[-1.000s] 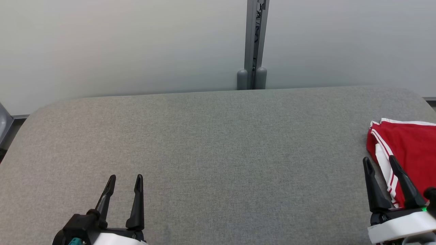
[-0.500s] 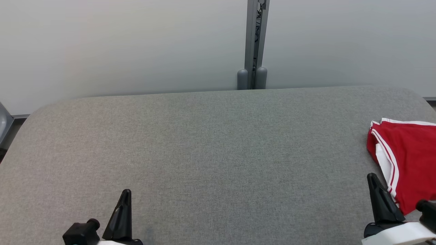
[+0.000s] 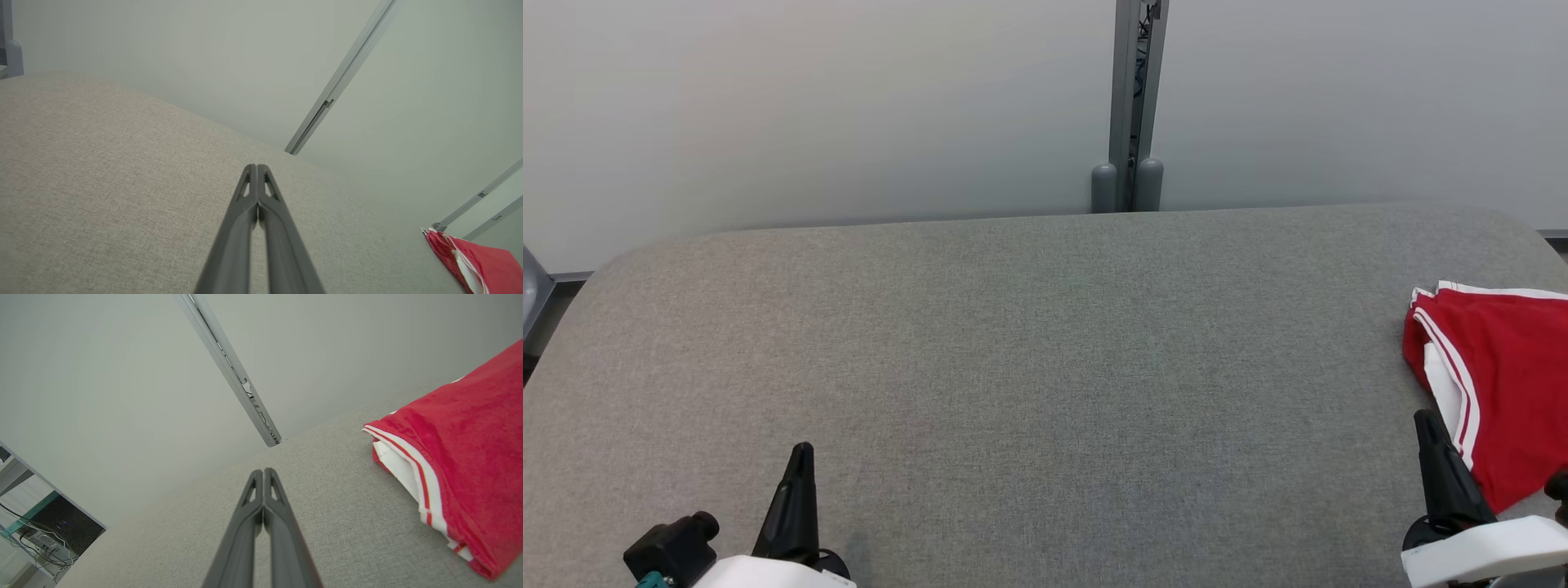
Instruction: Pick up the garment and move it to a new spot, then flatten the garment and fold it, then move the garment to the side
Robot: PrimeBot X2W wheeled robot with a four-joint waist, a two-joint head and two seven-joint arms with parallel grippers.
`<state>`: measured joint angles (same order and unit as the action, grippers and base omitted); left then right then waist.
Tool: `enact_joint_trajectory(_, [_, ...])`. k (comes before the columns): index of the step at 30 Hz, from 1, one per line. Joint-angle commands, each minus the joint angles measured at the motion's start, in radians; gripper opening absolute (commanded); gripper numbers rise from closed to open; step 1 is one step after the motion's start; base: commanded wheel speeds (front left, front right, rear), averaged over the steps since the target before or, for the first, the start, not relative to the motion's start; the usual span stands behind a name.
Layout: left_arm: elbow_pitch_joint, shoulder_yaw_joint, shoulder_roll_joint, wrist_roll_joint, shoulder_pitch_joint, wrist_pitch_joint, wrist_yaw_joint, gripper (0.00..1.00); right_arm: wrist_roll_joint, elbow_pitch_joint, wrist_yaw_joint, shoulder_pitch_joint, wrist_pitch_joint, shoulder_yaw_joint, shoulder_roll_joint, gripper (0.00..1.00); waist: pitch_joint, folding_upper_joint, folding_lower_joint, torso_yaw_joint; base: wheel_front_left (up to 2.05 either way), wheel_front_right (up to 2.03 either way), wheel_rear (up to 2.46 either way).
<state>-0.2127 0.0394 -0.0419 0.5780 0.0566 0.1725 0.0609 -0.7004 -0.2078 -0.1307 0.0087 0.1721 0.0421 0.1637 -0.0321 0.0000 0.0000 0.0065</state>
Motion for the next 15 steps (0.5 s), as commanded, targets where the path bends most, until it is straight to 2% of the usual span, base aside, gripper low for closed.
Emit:
enact_joint_trajectory(1, [0.011, -0.011, -0.004, 0.038, -0.035, -0.009, 0.006, 0.00, -0.034, 0.011, 0.000, -0.029, -0.010, -0.011, 0.006, 0.00, 0.000, 0.0000, 0.0000, 0.000, 0.00, 0.00, 0.00])
enact_joint_trajectory(15, [0.004, -0.038, -0.006, 0.224, -0.063, -0.060, 0.018, 0.00, -0.198, 0.002, 0.000, -0.047, -0.061, -0.037, -0.015, 0.00, 0.005, 0.0000, 0.0000, -0.001, 0.00, 0.00, 0.00])
